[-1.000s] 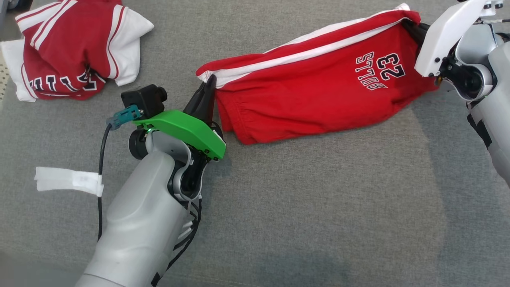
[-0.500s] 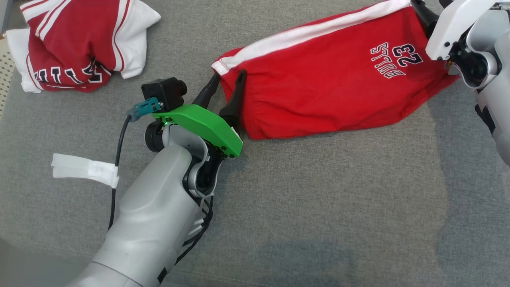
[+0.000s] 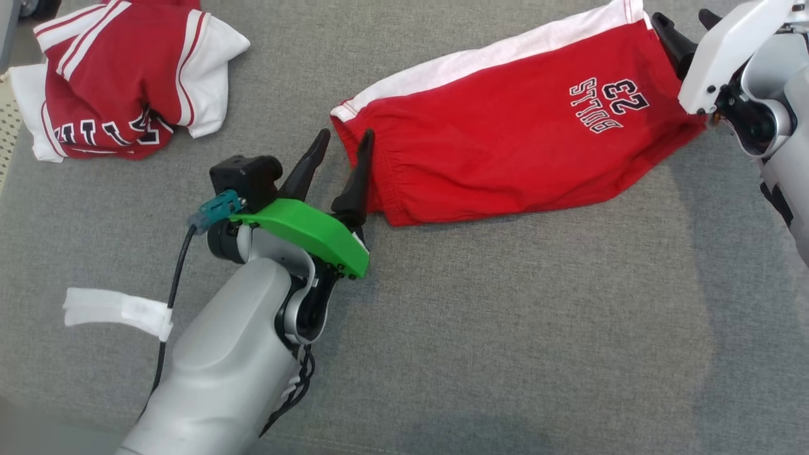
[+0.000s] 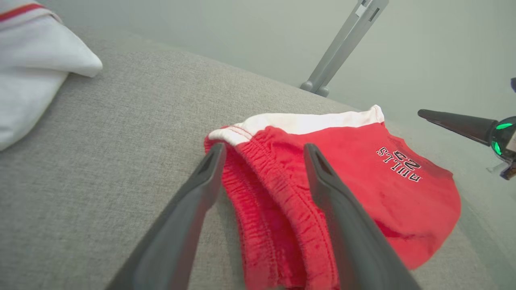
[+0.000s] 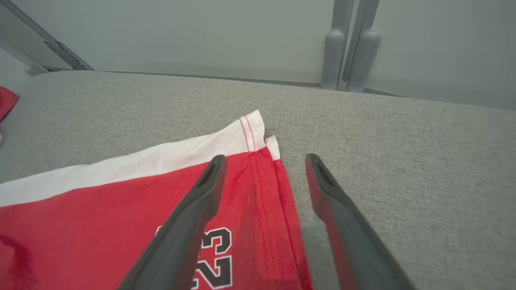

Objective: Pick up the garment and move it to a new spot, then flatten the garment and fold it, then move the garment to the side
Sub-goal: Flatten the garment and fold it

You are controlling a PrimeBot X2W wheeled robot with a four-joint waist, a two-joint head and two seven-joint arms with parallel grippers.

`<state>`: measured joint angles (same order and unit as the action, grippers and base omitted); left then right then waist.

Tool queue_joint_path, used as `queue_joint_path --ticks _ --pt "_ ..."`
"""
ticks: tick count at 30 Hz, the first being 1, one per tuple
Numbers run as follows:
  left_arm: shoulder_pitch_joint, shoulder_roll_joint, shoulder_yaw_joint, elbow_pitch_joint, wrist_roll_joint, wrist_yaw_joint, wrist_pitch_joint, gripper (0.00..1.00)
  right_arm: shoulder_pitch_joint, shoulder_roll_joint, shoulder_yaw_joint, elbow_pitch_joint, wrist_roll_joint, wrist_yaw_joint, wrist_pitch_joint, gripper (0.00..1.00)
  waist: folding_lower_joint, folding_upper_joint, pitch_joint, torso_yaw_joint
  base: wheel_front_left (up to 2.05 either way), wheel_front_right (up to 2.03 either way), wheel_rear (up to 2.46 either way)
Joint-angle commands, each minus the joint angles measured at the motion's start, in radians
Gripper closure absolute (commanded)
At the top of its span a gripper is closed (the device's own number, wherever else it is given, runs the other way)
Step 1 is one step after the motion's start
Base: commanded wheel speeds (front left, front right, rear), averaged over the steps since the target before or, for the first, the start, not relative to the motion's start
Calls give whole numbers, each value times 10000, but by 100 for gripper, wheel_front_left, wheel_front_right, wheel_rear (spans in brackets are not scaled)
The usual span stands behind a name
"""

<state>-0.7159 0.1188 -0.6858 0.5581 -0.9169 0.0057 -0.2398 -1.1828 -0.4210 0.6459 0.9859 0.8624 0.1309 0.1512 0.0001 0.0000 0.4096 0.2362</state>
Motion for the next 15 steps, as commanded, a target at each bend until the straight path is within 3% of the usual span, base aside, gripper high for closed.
queue_joint_path --ticks 1,15 --pt "289 213 50 -257 244 145 -104 0 234 -106 118 -78 168 -4 90 0 -1 0 -197 -86 0 0 0" --pt "2244 1040 443 -2805 987 1119 -256 0 862 -400 459 751 949 -4 489 0 -1 0 -278 431 0 0 0"
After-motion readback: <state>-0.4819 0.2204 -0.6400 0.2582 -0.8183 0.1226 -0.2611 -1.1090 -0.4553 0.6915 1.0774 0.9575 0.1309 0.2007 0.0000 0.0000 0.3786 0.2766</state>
